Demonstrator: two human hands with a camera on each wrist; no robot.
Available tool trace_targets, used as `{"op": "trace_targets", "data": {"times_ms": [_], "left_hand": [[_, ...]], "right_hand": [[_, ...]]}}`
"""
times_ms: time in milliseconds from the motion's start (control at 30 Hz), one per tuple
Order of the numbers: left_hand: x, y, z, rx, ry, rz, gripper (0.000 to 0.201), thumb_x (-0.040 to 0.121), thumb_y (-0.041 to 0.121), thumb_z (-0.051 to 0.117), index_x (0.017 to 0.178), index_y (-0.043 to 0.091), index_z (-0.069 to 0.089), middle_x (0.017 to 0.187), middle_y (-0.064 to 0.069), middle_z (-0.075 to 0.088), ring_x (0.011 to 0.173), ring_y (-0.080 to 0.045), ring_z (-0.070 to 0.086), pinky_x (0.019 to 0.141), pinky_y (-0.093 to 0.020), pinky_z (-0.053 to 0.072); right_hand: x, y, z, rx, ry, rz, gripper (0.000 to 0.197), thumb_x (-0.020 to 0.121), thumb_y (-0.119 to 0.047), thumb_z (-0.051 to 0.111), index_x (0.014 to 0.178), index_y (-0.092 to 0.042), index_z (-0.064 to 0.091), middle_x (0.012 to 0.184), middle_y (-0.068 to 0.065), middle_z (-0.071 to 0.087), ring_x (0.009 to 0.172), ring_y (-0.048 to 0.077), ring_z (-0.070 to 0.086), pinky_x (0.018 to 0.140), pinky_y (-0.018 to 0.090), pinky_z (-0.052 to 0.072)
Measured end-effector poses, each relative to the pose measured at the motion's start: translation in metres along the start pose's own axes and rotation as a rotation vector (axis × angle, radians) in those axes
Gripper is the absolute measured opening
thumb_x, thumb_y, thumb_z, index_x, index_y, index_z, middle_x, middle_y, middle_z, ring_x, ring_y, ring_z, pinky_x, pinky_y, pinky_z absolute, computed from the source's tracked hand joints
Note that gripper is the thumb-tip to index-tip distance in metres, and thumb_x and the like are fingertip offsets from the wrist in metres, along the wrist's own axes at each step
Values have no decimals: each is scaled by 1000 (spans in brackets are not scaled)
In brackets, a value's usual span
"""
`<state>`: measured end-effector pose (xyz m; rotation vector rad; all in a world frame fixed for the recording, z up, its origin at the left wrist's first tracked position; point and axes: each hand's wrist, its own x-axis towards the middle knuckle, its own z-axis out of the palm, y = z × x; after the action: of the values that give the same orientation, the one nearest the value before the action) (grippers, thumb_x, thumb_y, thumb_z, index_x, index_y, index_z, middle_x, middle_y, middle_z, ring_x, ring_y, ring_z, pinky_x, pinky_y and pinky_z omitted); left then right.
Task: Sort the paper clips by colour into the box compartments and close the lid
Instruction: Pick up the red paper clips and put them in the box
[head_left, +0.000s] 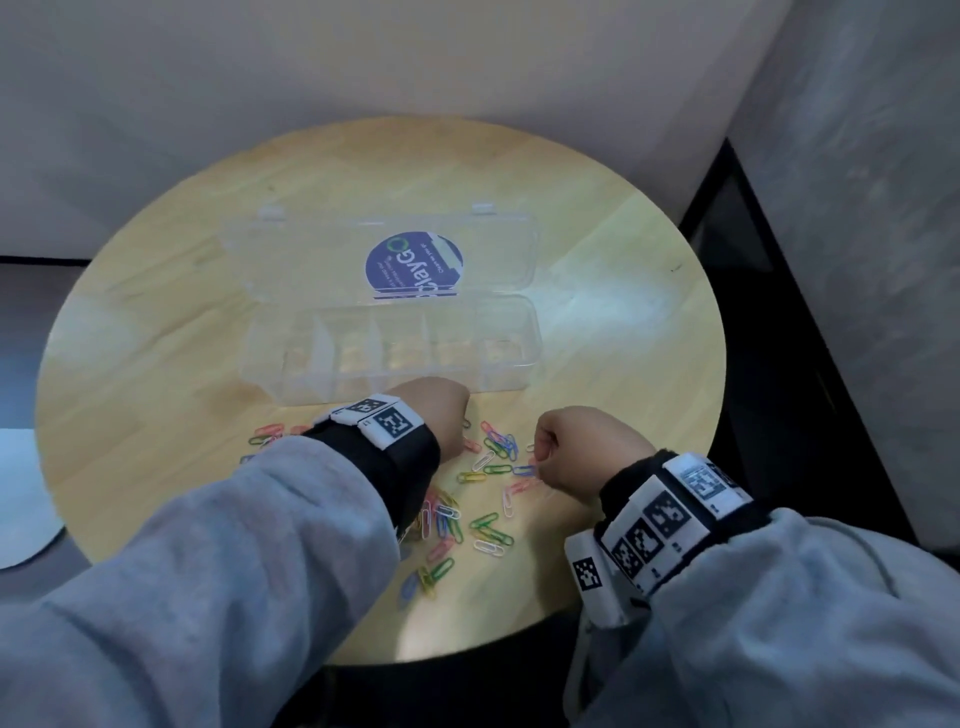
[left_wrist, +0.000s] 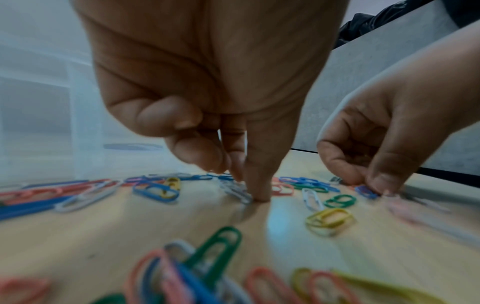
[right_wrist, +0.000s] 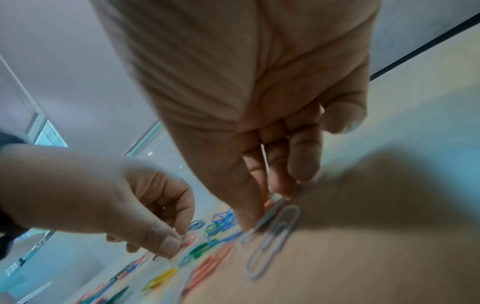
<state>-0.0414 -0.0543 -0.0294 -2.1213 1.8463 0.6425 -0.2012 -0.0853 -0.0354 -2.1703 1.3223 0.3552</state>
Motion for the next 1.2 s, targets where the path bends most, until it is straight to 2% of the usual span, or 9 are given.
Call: {"op": "trace_targets", "data": {"times_ms": [267, 367, 467, 600, 700, 833, 967, 1067, 1200], "left_hand": [[-4, 1, 2, -96, 32, 66, 12, 84, 24, 64, 95, 20, 59, 103, -2, 60, 87, -17, 47, 65, -24, 34], [-3, 5, 3, -61, 20, 72, 6, 85, 20, 61, 85, 24, 56, 91, 4, 54, 84, -16, 49, 51, -20, 28], [-3, 5, 1, -56, -22, 64, 2, 85, 22, 61, 85, 21, 60, 88, 3, 56, 81, -16, 51, 53, -22, 31], [-6, -2, 0, -164, -20, 29, 18, 81, 19, 61, 66, 23, 52, 84, 3, 61, 78, -16, 55, 59, -22, 38], [-12, -11, -7, -510, -38, -2, 22, 80, 10, 60, 63, 18, 49, 75, -4, 63, 68, -15, 59, 63, -23, 47], [-25, -20, -23, -1246, -68, -38, 34, 86, -12, 45, 62, 12, 37, 70, -11, 58, 47, -8, 61, 44, -14, 49], [-33, -25, -29, -1451, 1, -63, 36, 85, -15, 35, 64, 14, 36, 65, -9, 52, 37, -8, 52, 36, -12, 37], [-34, -27, -22, -1244, -12, -115, 29, 85, -7, 42, 69, 18, 43, 62, -5, 46, 37, -7, 39, 39, -16, 28], [-40, -27, -9, -341, -74, -80, 8, 79, 18, 61, 78, 24, 56, 68, 8, 53, 61, -10, 48, 53, -20, 35]], "right_hand": [[-3, -5, 0, -4, -20, 16, 23, 79, -12, 56, 63, -25, 45, 86, -2, 56, 82, 17, 51, 67, 25, 38], [-2, -3, 1, 42, -11, -7, 16, 78, -8, 54, 70, -22, 52, 83, -3, 56, 81, 17, 52, 63, 24, 38], [1, 1, 1, 112, 2, -31, 14, 78, -10, 56, 80, -24, 58, 77, -8, 52, 77, 15, 51, 56, 21, 37], [3, 10, -10, 290, 24, -22, 14, 78, -13, 66, 86, -24, 63, 71, -7, 55, 68, 12, 52, 63, 23, 40], [1, 13, -20, 432, -5, -71, 9, 80, -11, 67, 85, -19, 69, 65, -7, 56, 61, 10, 50, 62, 20, 42], [1, 13, -22, 569, -68, -39, 17, 84, -4, 58, 72, -16, 61, 66, -2, 56, 61, 12, 52, 61, 23, 49], [0, 8, -19, 801, -117, 13, 22, 86, 4, 43, 70, -8, 50, 66, 7, 53, 59, 17, 52, 53, 23, 49], [-2, 4, -19, 870, -160, -22, 28, 85, 11, 35, 70, -10, 46, 63, 7, 51, 56, 18, 50, 48, 22, 44], [-7, 1, -19, 752, -186, -107, 27, 83, 10, 41, 71, -14, 47, 60, 1, 48, 51, 12, 47, 48, 21, 40]]}}
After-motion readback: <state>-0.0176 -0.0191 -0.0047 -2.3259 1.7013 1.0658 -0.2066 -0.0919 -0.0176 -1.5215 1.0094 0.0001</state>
